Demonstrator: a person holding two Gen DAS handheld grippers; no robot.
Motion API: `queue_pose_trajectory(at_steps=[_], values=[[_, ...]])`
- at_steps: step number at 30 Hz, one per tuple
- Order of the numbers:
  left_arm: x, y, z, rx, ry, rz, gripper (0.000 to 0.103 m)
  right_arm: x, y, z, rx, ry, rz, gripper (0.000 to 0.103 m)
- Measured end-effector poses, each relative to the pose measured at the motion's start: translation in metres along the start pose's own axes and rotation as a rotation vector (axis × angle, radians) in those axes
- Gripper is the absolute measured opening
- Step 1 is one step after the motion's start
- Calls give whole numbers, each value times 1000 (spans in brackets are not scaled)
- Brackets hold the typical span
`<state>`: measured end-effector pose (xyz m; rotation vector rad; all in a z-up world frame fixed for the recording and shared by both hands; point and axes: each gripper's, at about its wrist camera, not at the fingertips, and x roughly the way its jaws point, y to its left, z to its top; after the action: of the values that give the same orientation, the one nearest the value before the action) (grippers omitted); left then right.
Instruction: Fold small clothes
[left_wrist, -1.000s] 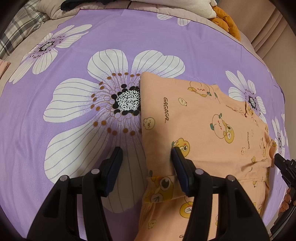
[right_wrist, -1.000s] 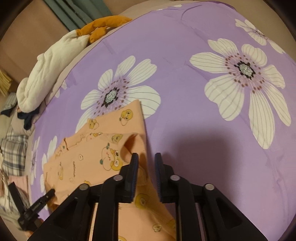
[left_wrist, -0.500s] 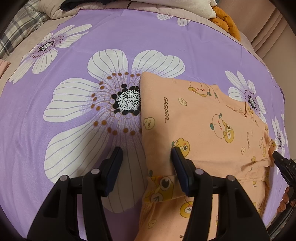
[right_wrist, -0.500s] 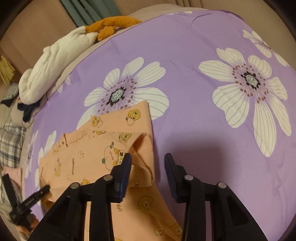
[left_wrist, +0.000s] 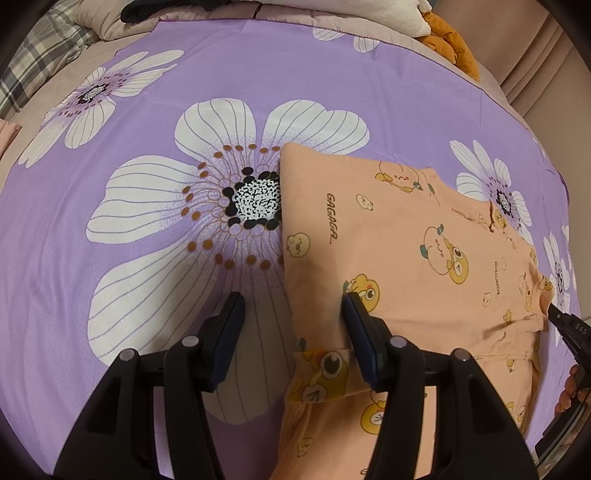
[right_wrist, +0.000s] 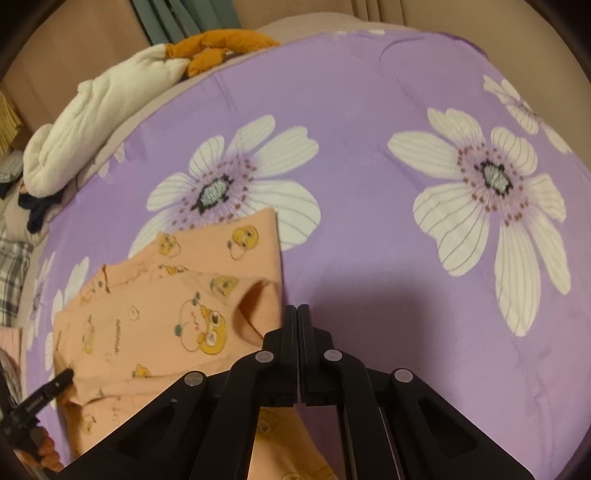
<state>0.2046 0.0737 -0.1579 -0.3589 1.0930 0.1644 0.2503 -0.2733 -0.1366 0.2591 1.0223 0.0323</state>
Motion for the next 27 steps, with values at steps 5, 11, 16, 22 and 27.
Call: queue_pose_trajectory(at_steps=[5, 11, 16, 22, 27], values=[[0, 0, 0, -1, 2, -2, 57, 11, -2, -5, 9, 24, -13, 2], [-20, 1, -3, -15, 9, -25, 55, -5, -4, -4, 14, 11, -28, 2], [-72, -6, -16, 7, -75, -110, 56, -38, -2, -8, -14, -36, -29, 2], [-123, -7, -41, 13, -156, -161, 83, -77, 4, -18, -61, -95, -13, 3], [-127, 6, -75, -14, -134, -157, 84, -93, 5, -38, -109, -108, -17, 43]])
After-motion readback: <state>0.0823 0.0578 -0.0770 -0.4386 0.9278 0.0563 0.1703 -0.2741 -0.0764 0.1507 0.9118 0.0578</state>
